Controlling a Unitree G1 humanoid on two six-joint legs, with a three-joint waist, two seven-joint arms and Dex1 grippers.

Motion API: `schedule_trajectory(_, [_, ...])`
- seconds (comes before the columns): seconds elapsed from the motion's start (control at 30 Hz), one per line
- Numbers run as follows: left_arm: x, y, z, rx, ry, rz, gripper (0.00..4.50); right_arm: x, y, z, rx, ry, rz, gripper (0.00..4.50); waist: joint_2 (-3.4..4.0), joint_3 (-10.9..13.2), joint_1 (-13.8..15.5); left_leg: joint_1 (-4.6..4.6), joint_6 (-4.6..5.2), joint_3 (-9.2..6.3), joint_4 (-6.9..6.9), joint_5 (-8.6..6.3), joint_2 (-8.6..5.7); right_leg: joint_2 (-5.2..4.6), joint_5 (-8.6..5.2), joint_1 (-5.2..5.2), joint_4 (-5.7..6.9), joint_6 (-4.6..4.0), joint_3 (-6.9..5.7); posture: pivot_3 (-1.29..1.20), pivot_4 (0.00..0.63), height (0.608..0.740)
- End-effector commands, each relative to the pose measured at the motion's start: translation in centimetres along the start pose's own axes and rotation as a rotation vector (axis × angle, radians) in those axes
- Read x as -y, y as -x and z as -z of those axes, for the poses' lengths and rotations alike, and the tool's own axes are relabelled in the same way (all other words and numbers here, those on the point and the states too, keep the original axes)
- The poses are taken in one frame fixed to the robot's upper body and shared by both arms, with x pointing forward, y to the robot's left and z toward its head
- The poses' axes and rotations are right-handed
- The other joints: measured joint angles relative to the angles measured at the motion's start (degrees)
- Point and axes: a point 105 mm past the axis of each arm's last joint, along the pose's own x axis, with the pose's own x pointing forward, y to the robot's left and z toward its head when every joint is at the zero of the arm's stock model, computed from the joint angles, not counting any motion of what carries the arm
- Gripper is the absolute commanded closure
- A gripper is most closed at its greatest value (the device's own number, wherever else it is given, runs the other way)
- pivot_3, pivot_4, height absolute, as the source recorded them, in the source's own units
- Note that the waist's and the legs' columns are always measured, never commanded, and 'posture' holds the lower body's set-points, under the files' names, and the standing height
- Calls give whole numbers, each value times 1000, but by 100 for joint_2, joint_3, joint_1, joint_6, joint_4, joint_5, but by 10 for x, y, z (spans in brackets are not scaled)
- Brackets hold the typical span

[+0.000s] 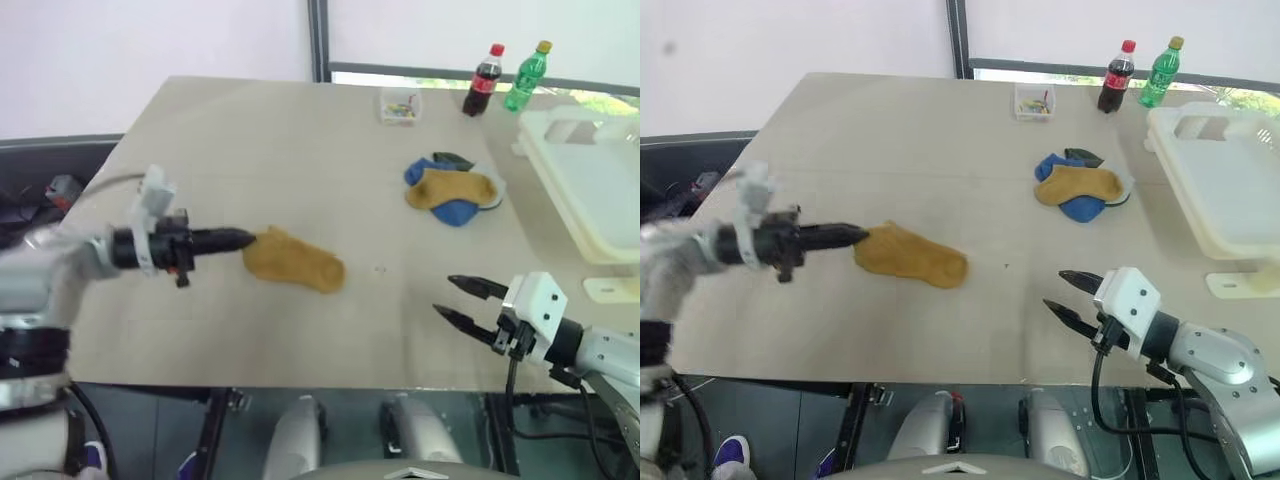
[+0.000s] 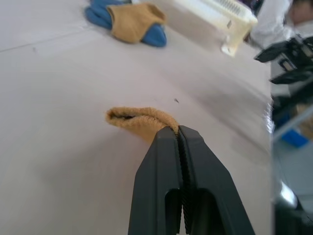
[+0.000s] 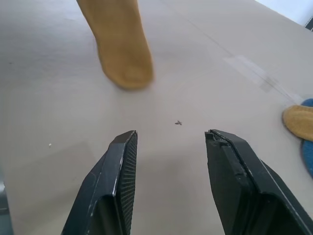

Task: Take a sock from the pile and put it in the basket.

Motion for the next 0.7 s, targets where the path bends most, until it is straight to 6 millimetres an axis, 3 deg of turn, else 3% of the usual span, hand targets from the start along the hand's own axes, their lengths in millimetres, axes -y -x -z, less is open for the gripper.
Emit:
schedule_trajectory(0.03, [12, -26, -5, -199, -76, -8, 4476, 5, 3, -7, 26, 36, 37, 2210, 16, -2, 7, 1, 4, 0, -1, -3, -2, -5, -1, 1, -2, 7, 7, 0, 150, 740])
schedule_trajectory(0.1, [22, -52, -6, -241, -59, 68, 4476, 6, 3, -7, 19, 42, 58, 2210, 23, -2, 32, 8, 10, 9, 1, -6, -23, -15, -6, 14, 0, 26, 4, 0, 150, 740])
schedule_trajectory(0.27, [40, -127, 36, -383, -27, 177, 4476, 4, 6, -8, 0, 43, 107, 2210, 22, 0, 7, 3, 10, 2, 3, -6, -34, -13, -4, 14, 5, 31, 0, 0, 150, 740])
schedule_trajectory(0.5, [73, -213, 39, -312, 61, 308, 4476, -4, 16, -9, -38, 37, 179, 2210, 14, 6, -26, -9, 11, -34, 9, -6, -40, -11, 2, 4, 8, 23, 3, 0, 150, 740])
schedule_trajectory(0.7, [86, -261, 38, -267, 120, 337, 4476, -9, 20, -8, -59, 23, 200, 2210, 26, -1, 53, -6, 18, -56, 16, -9, -65, -33, -7, 30, 0, 39, -23, 0, 150, 740])
